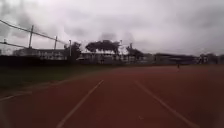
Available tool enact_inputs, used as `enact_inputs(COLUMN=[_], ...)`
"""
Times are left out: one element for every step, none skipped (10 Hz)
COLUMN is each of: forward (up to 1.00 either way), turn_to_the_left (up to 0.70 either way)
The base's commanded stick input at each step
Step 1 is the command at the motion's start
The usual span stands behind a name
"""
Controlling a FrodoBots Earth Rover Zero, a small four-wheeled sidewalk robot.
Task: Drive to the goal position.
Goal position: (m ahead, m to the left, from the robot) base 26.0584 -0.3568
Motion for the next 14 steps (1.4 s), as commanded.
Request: enact_inputs(forward=[0.50, 0.50, 0.50, 0.50, 0.50, 0.50, 0.50, 0.50, 0.50, 0.50, 0.50, 0.50, 0.50, 0.50], turn_to_the_left=[0.00, -0.17, -0.37, -0.44, -0.50, -0.27, 0.00, 0.00, 0.00, 0.00, 0.00, 0.00, 0.00, 0.00])
